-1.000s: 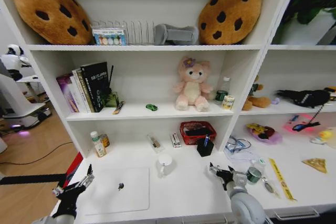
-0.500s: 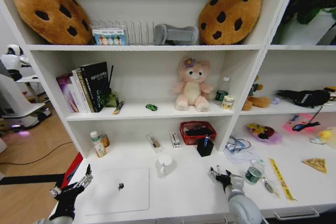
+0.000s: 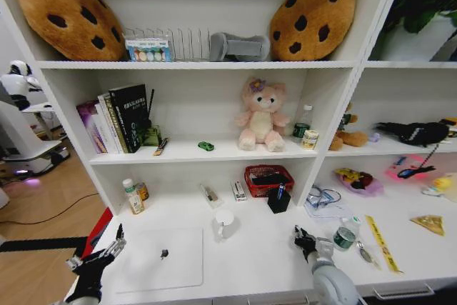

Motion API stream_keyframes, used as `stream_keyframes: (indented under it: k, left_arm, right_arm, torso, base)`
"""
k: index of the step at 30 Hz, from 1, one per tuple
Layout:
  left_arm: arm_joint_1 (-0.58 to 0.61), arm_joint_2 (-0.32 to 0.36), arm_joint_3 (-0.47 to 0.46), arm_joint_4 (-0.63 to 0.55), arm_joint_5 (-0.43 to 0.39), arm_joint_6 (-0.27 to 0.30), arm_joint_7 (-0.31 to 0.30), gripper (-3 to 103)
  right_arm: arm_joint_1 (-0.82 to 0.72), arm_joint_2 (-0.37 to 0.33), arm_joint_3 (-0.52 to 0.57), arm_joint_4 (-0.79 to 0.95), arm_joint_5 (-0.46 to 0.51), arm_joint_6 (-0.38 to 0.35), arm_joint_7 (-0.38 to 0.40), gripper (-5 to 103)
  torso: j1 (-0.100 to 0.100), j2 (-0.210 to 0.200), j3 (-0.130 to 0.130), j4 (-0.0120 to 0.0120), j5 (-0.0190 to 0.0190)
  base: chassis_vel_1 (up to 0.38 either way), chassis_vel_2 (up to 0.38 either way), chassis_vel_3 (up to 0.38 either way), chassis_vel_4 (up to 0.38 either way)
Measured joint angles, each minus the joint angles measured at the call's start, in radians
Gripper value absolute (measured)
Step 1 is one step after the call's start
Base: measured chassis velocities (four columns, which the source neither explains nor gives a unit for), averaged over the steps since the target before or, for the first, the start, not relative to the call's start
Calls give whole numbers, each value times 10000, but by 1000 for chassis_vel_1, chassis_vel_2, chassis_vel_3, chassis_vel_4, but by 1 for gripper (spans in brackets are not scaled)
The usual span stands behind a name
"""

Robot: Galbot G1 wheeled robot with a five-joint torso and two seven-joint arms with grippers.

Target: Organize the objects on the table.

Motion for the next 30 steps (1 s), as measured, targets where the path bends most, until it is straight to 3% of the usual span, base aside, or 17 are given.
stream_keyframes:
  k: [10,12,14,17,20,28,30]
  left_arm:
    - [16,-78,54,-36,50,-13,-4,100]
    - [12,-60,58,-40,51,-13,-5,100]
    - [-3,-20,58,-43,51,-14,-12,100]
    - [3,-16,58,-58,51,-13,-15,100]
    - [57,-29,49,-75,56,-13,-20,100]
    - [126,-27,6,-89,105,23,-76,100]
    - [13,-35,78,-98,216,219,-266,100]
  right_arm:
    - [-88,-16,115,378,-392,504,-167,10]
    - [-78,-82,144,518,-797,885,-376,10]
    - [167,-286,118,583,-1932,2034,-767,10]
    - [414,-403,41,557,-2293,2512,-931,10]
    - [1226,-666,-242,154,-2683,3091,-1145,10]
    - [3086,-1075,-1084,-1212,-2954,3729,-1580,10]
    - [4972,-1016,-2235,-2826,-2663,3901,-1613,10]
  torso:
    - [0,0,0,-2,1]
    - [0,0,0,-1,1]
    - [-1,0,0,-3,0]
    - [0,0,0,0,1]
    - [0,0,0,3,1]
    - [0,-1,1,-3,2]
    - [1,-1,1,2,-1]
  base:
    - [0,0,0,0]
    - [0,0,0,0]
    - [0,0,0,0]
    - [0,0,0,0]
    - [0,0,0,0]
    - [0,0,0,0]
    - [0,0,0,0]
